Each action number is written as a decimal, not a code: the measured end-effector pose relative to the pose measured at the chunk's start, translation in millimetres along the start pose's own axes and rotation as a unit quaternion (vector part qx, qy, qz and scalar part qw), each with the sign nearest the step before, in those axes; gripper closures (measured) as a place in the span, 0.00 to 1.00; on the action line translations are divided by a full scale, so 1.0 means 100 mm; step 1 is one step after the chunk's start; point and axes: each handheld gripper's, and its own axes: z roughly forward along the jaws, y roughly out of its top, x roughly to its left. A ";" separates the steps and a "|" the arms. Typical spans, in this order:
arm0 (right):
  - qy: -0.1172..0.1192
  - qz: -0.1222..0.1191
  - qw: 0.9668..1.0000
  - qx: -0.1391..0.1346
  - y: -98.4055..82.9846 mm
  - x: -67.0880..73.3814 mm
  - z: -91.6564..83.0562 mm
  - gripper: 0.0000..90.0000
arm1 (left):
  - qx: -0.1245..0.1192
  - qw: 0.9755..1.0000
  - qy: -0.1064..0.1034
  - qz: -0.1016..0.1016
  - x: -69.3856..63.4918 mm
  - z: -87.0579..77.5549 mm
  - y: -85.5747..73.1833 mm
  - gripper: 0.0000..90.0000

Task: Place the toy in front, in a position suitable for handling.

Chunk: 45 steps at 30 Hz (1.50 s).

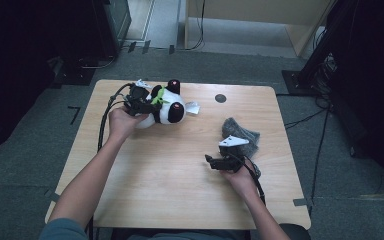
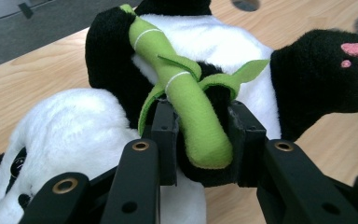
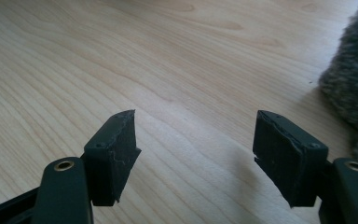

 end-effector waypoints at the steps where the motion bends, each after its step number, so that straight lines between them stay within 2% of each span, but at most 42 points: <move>1: -0.003 0.004 1.000 -0.002 0.02 -0.03 -0.04 0.34 | 0.000 1.000 -0.009 -0.004 -0.05 -0.02 0.02 0.76; 6: 0.001 0.015 1.000 -0.007 0.04 -0.09 -0.12 0.36 | -0.008 1.000 -0.021 -0.001 -0.18 -0.06 0.05 0.76; 7: 0.004 0.019 1.000 -0.010 0.05 -0.11 -0.17 0.37 | -0.021 0.999 -0.029 -0.011 -0.23 -0.09 0.04 0.76; 8: 0.005 0.017 1.000 -0.012 0.05 -0.12 -0.19 0.37 | -0.023 0.999 -0.031 -0.014 -0.26 -0.10 0.04 0.76; 11: 0.005 0.018 1.000 -0.012 0.07 -0.14 -0.23 0.37 | -0.016 0.999 -0.032 -0.010 -0.32 -0.12 0.02 0.76; 13: 0.007 0.021 1.000 -0.016 0.10 -0.17 -0.28 0.37 | -0.014 0.999 -0.035 -0.006 -0.39 -0.16 -0.04 0.76; 19: 0.001 0.008 1.000 -0.022 0.12 -0.24 -0.36 0.38 | -0.012 0.999 -0.044 -0.012 -0.49 -0.20 -0.15 0.76; 24: 0.001 0.018 1.000 -0.024 0.13 -0.31 -0.38 0.39 | -0.011 0.999 -0.051 -0.009 -0.62 -0.23 -0.31 0.76; 29: -0.003 0.017 1.000 -0.024 0.14 -0.33 -0.38 0.40 | -0.010 0.999 -0.053 -0.006 -0.71 -0.24 -0.42 0.76; 33: 0.004 0.030 0.999 -0.020 0.16 -0.42 -0.40 0.44 | -0.021 0.998 -0.062 -0.002 -0.86 -0.28 -0.52 0.76; 36: -0.002 0.034 0.999 -0.026 0.16 -0.45 -0.42 0.44 | -0.023 0.998 -0.065 0.000 -0.93 -0.28 -0.57 0.76; 38: -0.019 0.035 0.999 -0.029 0.16 -0.50 -0.45 0.45 | -0.024 0.997 -0.072 0.005 -1.03 -0.28 -0.63 0.76; 42: -0.033 0.035 0.998 -0.028 0.16 -0.56 -0.47 0.49 | -0.032 0.996 -0.084 -0.001 -1.11 -0.26 -0.68 0.75; 45: -0.041 0.041 0.997 -0.047 0.16 -0.61 -0.51 0.52 | -0.032 0.996 -0.087 0.004 -1.18 -0.21 -0.72 0.75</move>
